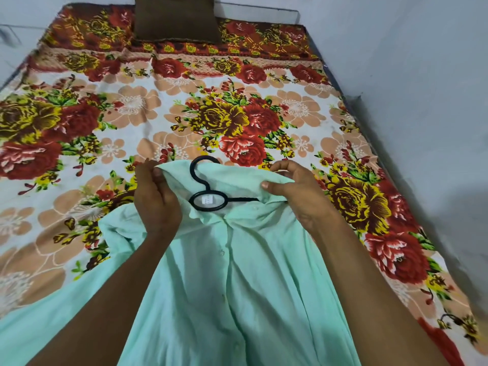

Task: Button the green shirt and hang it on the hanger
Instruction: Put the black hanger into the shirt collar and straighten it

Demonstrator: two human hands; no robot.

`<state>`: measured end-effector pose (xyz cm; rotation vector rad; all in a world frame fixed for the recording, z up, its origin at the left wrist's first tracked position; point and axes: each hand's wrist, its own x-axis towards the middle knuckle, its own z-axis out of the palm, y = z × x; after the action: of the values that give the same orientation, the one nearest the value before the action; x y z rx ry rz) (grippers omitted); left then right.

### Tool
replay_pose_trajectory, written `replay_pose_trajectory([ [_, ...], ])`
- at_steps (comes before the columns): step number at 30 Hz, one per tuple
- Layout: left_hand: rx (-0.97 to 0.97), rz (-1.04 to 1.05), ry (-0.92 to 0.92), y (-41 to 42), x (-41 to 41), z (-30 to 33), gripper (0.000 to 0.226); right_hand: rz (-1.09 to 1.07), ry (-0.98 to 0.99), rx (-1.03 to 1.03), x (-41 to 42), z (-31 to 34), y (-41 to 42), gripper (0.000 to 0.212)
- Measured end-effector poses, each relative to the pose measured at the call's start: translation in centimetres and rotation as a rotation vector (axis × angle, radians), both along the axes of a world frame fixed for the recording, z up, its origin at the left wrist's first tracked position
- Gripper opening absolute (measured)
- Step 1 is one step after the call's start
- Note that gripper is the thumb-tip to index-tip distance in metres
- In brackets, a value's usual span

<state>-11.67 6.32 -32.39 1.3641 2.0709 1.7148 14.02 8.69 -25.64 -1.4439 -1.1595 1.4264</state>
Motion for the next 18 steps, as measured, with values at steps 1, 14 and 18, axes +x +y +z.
replay_pose_trajectory([
  [1, -0.006, -0.074, -0.031, -0.3, -0.2, 0.0, 0.022, 0.029, 0.062, -0.031, 0.0, 0.0, -0.1, 0.030],
  [14, -0.395, -0.614, -0.427, -3.5, -2.5, 2.5, 0.019, 0.457, -0.567, 0.180, -2.1, -1.0, -3.6, 0.031],
  [18, -0.389, -0.571, -0.441, -4.1, -2.5, 2.0, 0.023, 0.391, -0.760, 0.297, -2.4, -2.0, -4.5, 0.024],
])
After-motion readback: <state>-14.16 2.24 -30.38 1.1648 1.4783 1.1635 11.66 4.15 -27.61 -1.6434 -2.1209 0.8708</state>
